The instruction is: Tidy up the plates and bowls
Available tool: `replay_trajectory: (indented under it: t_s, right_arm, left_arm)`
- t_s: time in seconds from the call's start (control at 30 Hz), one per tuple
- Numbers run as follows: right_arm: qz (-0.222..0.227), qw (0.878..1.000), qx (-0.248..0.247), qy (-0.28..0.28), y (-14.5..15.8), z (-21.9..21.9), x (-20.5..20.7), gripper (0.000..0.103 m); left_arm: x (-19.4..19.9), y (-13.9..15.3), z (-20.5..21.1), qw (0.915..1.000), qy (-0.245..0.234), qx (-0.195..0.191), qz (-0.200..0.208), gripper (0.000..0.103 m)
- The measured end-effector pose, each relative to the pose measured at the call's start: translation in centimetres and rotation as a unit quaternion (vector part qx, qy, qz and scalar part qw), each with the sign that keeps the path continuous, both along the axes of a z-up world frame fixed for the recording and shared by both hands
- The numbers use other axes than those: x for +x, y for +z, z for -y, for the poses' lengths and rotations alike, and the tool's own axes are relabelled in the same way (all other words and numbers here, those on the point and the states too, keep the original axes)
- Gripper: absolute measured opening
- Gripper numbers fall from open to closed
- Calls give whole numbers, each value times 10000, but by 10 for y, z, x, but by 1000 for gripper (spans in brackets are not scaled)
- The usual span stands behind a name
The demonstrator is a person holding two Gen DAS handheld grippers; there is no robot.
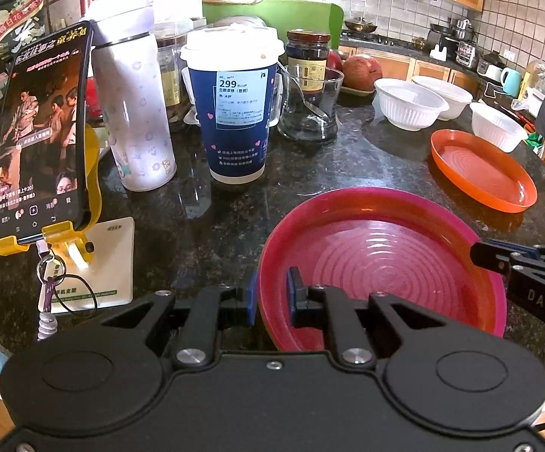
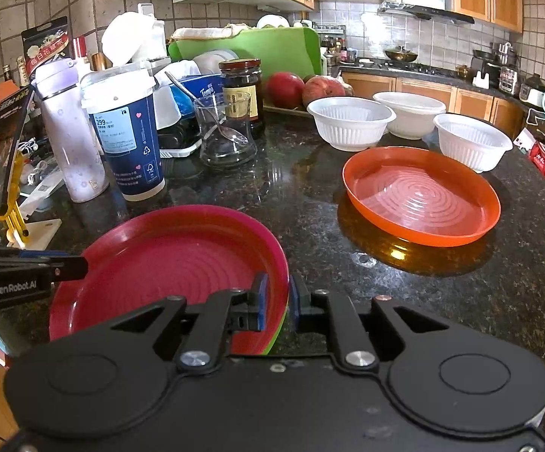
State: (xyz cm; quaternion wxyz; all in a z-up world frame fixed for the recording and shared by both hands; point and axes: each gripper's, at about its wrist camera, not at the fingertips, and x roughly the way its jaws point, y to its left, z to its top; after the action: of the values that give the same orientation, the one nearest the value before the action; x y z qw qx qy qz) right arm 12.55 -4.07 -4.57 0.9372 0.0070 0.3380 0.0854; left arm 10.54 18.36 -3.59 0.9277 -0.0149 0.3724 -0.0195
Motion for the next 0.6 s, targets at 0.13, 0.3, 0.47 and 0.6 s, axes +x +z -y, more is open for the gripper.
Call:
replay_trajectory:
  t_s: [0.13,0.3,0.47,0.6]
  right_arm:
    - [0,10000,24,5,0,0,0,15]
    - [22,10000,94,-22,-1,1,0,16]
    - [124,9999,44,-103,0,1,-2,18]
    - [117,9998,120,-136,1,3,-2,22]
  left_arm:
    - [-1,0,0,10000,10,-16,-7,21]
    - [-3,2,-1,10000,4,-42,12,21]
    - [-5,4,-1,10000,24,-57,28,21]
    - [-6,4,0,10000,31,-54,28,21]
